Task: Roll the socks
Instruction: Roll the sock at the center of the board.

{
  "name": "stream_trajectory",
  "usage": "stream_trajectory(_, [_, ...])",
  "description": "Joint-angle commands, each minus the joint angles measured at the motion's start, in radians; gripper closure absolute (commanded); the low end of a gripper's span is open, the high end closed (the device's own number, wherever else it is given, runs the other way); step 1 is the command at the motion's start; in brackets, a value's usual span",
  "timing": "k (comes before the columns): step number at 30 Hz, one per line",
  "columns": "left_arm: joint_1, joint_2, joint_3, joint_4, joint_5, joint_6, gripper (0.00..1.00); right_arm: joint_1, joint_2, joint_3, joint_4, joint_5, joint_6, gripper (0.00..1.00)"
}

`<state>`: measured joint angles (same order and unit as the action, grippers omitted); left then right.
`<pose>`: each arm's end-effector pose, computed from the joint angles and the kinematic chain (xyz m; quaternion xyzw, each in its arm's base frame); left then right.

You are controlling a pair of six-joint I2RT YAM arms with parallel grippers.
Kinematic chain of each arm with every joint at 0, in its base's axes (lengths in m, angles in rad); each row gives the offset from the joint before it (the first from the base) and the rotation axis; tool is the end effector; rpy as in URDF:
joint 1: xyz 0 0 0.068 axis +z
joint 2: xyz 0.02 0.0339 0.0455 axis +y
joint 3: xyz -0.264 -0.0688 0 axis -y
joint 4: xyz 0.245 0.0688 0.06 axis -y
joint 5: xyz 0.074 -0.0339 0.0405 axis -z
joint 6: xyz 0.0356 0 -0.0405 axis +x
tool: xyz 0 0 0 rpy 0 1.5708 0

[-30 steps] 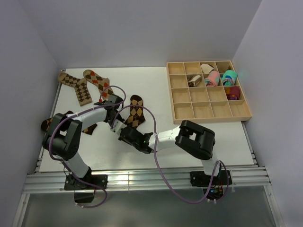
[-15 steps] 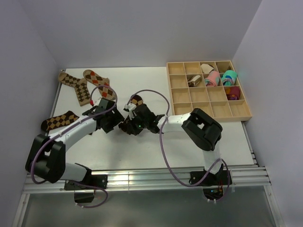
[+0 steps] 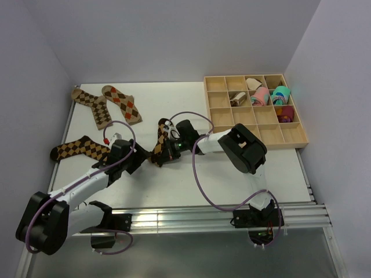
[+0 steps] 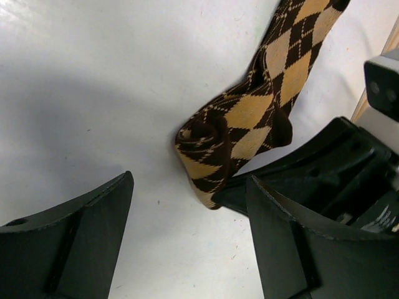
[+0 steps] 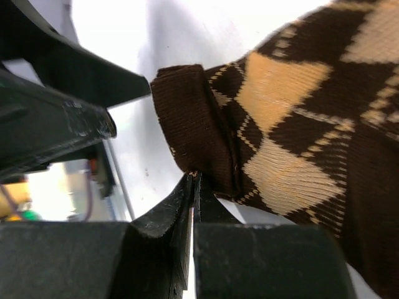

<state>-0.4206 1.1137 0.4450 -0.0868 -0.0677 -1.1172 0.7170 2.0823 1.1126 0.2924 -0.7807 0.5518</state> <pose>0.1951 -0.0846 0.1705 -0.3258 0.8579 -0.2532 0.3064 0.2961 0.2914 0.1134 -0.2326 0.8176 0.5132 0.1184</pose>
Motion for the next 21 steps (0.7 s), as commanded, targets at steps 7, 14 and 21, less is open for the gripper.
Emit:
stream_trajectory(7, [-0.014, -0.06, -0.101, 0.199, -0.003, -0.047, 0.25, -0.033, 0.059, 0.015, 0.004, -0.069, 0.108, 1.0])
stream_trajectory(14, [-0.014, 0.009, -0.101, 0.254, -0.012, -0.064, 0.28, -0.033, 0.074, 0.049, -0.058, -0.065, 0.08, 1.0])
stream_trajectory(21, [-0.014, 0.067, -0.081, 0.252, -0.015, -0.07, 0.32, -0.033, 0.074, 0.062, -0.088, -0.054, 0.06, 1.0])
